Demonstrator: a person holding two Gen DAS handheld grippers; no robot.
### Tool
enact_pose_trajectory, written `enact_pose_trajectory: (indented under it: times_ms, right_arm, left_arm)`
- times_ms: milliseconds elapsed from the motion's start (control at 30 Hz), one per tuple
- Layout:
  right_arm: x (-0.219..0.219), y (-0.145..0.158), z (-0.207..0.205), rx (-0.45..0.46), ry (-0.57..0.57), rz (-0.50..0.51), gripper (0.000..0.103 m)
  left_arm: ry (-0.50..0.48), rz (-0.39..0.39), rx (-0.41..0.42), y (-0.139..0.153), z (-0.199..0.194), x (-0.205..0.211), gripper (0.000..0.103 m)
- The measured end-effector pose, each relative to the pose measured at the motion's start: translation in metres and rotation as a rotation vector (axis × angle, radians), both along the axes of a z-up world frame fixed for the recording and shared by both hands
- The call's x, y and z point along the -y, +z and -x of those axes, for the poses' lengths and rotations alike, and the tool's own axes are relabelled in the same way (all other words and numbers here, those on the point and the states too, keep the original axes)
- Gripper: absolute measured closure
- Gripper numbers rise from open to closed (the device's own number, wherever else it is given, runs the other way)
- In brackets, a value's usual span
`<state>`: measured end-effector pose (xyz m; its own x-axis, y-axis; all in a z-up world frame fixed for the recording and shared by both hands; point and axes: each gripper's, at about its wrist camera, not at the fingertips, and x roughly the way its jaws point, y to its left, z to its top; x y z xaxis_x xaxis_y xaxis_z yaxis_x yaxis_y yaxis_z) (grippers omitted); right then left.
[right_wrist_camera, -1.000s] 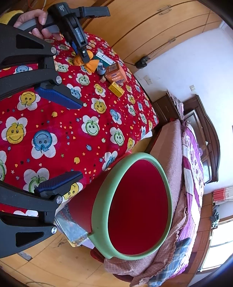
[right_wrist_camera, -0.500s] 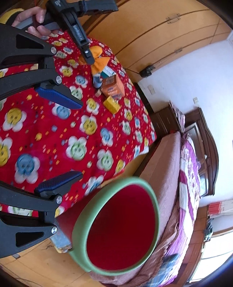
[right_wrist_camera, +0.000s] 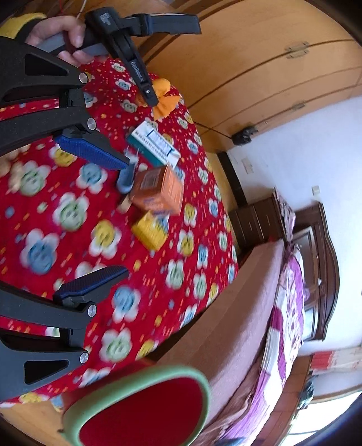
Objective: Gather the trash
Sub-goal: 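Grasp the orange cardboard box with the right tool while the left tool holds the bow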
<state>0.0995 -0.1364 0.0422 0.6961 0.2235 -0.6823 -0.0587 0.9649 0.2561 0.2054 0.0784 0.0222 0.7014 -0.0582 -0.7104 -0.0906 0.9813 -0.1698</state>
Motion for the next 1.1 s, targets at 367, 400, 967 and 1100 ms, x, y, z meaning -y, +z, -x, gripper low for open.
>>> enact_pose_trajectory:
  times_ms: [367, 400, 967, 1100]
  right_arm:
    - [-0.044, -0.021, -0.053, -0.039, -0.005, 0.030, 0.031]
    - [-0.046, -0.024, -0.057, -0.039, -0.013, 0.035, 0.031]
    - [-0.028, -0.016, -0.041, 0.015, -0.009, -0.034, 0.050]
    - [-0.017, -0.004, -0.019, 0.035, 0.000, -0.055, 0.050]
  left_arm:
    - [-0.001, 0.032, -0.011, -0.019, -0.003, -0.007, 0.083]
    - [-0.004, 0.034, -0.010, -0.019, -0.003, -0.007, 0.083]
    - [-0.021, 0.043, 0.015, -0.010, 0.010, 0.004, 0.083]
    - [-0.036, 0.037, 0.021, -0.002, 0.017, 0.014, 0.083]
